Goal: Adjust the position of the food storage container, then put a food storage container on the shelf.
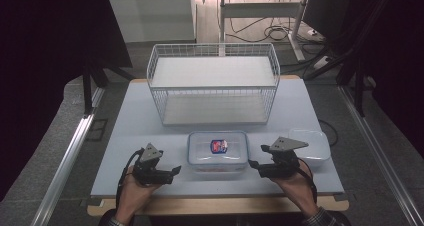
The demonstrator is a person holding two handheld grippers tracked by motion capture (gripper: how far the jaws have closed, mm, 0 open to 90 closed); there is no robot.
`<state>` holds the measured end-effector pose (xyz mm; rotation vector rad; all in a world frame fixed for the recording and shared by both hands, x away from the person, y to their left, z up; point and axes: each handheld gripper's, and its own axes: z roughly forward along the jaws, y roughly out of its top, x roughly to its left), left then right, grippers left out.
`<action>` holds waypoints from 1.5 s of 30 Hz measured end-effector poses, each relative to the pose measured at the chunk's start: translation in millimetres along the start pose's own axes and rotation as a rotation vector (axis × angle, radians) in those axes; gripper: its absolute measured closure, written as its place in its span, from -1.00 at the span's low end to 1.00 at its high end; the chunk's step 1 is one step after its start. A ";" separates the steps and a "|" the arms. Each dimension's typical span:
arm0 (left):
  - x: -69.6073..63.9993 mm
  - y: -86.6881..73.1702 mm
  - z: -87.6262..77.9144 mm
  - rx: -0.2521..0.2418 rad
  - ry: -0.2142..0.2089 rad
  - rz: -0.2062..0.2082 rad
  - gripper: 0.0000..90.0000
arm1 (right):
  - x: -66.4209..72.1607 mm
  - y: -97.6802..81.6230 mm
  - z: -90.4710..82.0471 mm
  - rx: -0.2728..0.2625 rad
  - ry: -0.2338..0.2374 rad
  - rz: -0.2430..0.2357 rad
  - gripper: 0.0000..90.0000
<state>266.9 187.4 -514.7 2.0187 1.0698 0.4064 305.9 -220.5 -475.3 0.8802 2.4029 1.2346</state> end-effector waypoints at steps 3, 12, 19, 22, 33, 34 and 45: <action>1.5 1.0 0.2 0.000 0.004 -0.008 -0.75 | -1.7 -0.6 1.3 -0.002 0.006 0.005 -0.43; 0.0 3.9 3.7 -0.006 -0.011 0.018 -0.89 | -2.8 -0.5 7.2 -0.028 0.024 -0.002 -0.71; -4.1 9.4 4.1 -0.059 -0.063 0.073 -0.93 | -7.8 2.9 8.8 -0.018 0.055 0.036 -0.87; -3.1 13.1 7.3 -0.082 -0.103 0.076 -1.00 | -8.3 8.0 10.1 -0.008 0.075 0.039 -0.89; 0.1 43.8 14.4 -0.040 -0.127 0.023 -1.00 | -7.0 20.3 23.2 0.055 0.079 0.040 -0.96; 0.1 43.8 14.4 -0.040 -0.127 0.023 -1.00 | -7.0 20.3 23.2 0.055 0.079 0.040 -0.96; 5.2 60.5 43.6 0.049 -0.221 -0.007 -0.85 | -17.4 29.7 42.8 0.158 0.145 0.105 -0.79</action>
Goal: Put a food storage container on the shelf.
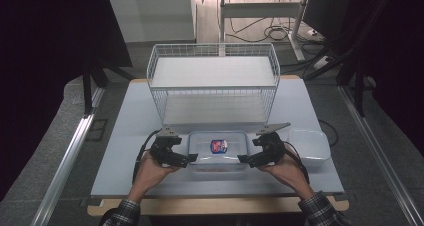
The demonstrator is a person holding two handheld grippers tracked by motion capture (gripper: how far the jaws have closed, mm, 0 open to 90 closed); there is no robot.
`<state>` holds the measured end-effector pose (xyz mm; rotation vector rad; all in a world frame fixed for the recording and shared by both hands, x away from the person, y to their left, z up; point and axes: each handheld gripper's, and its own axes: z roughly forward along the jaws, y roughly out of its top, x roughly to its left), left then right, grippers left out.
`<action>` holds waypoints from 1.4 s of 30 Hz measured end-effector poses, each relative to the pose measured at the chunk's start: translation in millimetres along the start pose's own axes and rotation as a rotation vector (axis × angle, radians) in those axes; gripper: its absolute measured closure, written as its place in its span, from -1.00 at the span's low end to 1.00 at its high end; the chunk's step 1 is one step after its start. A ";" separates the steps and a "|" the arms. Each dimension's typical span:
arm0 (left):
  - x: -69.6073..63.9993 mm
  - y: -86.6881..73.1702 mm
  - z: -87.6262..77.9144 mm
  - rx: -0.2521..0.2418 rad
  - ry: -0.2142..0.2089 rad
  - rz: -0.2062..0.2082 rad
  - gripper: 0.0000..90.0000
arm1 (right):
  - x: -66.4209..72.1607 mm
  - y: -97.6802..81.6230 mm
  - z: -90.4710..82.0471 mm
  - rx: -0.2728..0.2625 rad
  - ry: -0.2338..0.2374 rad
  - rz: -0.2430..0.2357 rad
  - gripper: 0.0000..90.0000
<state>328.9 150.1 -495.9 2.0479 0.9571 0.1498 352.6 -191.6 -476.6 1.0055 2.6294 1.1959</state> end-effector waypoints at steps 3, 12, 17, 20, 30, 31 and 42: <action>5.8 3.3 10.1 0.026 -0.073 -0.048 -0.88 | -6.6 3.1 10.5 0.014 0.038 0.052 -0.82; 11.0 -1.9 24.8 0.063 -0.203 -0.162 -1.00 | -19.6 0.8 19.7 0.041 0.150 0.165 -0.84; 7.7 -5.2 17.1 0.067 -0.202 -0.173 -0.87 | -21.8 -1.9 20.4 0.060 0.199 0.218 -0.75; 9.2 -8.1 9.1 0.042 -0.207 -0.199 -0.65 | -20.1 -3.1 14.6 0.062 0.198 0.211 -0.62; 3.4 -19.2 -9.4 -0.052 -0.200 -0.292 -0.10 | -22.2 -13.0 -5.4 -0.017 0.230 0.288 -0.04; 2.9 -19.0 -10.2 -0.053 -0.198 -0.297 -0.05 | -20.6 -14.0 -7.5 -0.027 0.225 0.297 -0.01; 0.4 -16.9 -16.6 -0.101 -0.173 -0.288 0.11 | -9.1 -15.5 -16.1 -0.106 0.154 0.282 0.12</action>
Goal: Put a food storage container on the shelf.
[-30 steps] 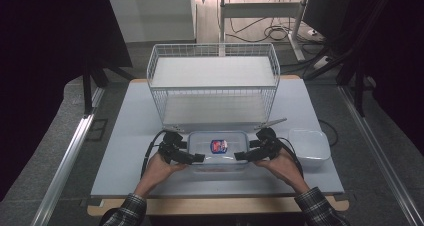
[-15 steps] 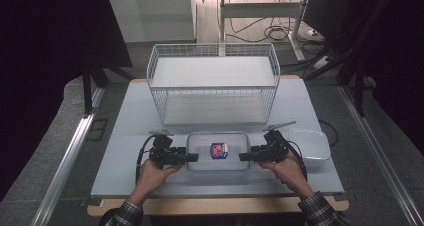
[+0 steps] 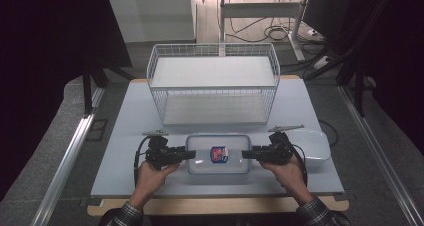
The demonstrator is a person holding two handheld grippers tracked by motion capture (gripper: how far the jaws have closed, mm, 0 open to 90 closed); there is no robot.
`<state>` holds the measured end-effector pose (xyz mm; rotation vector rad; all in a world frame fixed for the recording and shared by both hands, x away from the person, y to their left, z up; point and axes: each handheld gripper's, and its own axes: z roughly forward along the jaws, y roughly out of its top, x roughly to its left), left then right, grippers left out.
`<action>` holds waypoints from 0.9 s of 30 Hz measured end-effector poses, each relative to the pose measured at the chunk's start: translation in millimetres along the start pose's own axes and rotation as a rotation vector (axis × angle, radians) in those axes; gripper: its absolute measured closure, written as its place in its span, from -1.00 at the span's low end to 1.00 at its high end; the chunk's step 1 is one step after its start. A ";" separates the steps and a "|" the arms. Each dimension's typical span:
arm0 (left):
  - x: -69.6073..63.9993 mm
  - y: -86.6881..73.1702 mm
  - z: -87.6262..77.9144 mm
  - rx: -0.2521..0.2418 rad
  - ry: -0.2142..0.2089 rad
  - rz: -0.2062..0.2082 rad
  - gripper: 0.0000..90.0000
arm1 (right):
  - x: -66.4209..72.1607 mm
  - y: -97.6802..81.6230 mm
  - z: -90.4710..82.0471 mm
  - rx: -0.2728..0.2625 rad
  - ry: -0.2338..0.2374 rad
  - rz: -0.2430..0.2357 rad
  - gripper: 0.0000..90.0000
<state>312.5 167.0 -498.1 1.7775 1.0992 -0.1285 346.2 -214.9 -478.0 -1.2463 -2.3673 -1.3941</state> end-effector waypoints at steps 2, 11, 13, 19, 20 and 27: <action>-0.6 0.3 0.0 -0.004 0.002 0.011 0.11 | 0.8 0.1 -1.4 -0.014 -0.004 -0.012 0.13; -2.0 6.0 -10.0 -0.042 -0.028 0.026 0.17 | 5.1 5.3 -7.0 -0.053 0.004 -0.038 0.12; -1.8 7.7 -11.7 -0.051 -0.031 0.027 0.17 | 8.1 9.4 -8.6 -0.062 -0.005 -0.053 0.12; -5.0 15.4 -16.4 -0.064 -0.018 0.047 0.17 | 10.2 15.6 -10.3 -0.073 -0.001 -0.060 0.12; -6.5 17.5 -17.8 -0.071 -0.014 0.047 0.17 | 11.0 17.3 -11.0 -0.076 -0.003 -0.064 0.12; -11.8 33.2 -28.8 -0.099 -0.005 0.073 0.17 | 18.5 35.9 -17.2 -0.106 -0.005 -0.101 0.12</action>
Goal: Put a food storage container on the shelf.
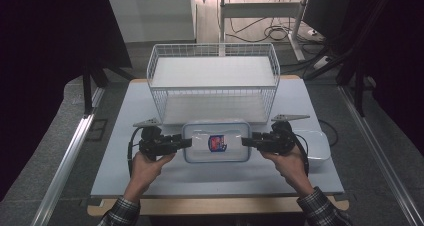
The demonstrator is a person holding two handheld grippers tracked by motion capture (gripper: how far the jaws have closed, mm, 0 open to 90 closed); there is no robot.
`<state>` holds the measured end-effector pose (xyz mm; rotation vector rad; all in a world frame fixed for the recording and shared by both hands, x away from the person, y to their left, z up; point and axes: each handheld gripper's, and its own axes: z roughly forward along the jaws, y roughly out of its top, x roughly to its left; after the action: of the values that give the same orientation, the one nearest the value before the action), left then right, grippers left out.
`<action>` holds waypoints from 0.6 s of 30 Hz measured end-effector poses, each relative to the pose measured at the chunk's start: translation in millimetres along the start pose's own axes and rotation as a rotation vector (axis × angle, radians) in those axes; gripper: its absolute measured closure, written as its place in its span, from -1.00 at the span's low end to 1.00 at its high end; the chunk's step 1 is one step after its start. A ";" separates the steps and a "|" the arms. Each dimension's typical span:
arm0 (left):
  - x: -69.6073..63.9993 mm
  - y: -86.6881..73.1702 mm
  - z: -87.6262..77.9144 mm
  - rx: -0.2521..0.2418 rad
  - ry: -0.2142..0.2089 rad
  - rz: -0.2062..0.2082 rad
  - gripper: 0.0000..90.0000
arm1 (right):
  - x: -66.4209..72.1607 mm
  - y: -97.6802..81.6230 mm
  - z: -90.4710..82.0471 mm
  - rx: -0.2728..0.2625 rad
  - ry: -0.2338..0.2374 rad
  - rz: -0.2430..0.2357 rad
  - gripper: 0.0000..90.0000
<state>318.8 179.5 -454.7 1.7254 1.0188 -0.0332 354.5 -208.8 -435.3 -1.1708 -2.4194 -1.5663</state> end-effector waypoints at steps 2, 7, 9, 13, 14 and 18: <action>-0.9 5.9 -2.9 -0.007 0.003 0.009 0.17 | 1.9 6.4 -1.2 -0.003 0.001 -0.006 0.12; -3.6 20.9 -9.9 -0.018 0.011 0.026 0.17 | 4.4 20.5 -3.0 -0.018 0.003 -0.023 0.12; -4.3 25.1 -11.8 -0.022 0.013 0.026 0.17 | 5.6 25.8 -3.7 -0.024 0.004 -0.028 0.12; -4.6 35.2 -14.8 -0.031 0.012 0.030 0.17 | 7.3 36.5 -5.9 -0.038 0.003 -0.037 0.12; -4.9 41.0 -16.3 -0.037 0.011 0.035 0.17 | 8.0 43.1 -7.4 -0.044 0.003 -0.040 0.12; -6.3 50.6 -19.4 -0.043 0.012 0.042 0.17 | 9.4 51.7 -9.4 -0.051 0.002 -0.045 0.12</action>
<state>338.5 188.4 -404.6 1.7089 0.9852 0.0261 375.5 -200.1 -387.0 -1.1292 -2.4358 -1.6497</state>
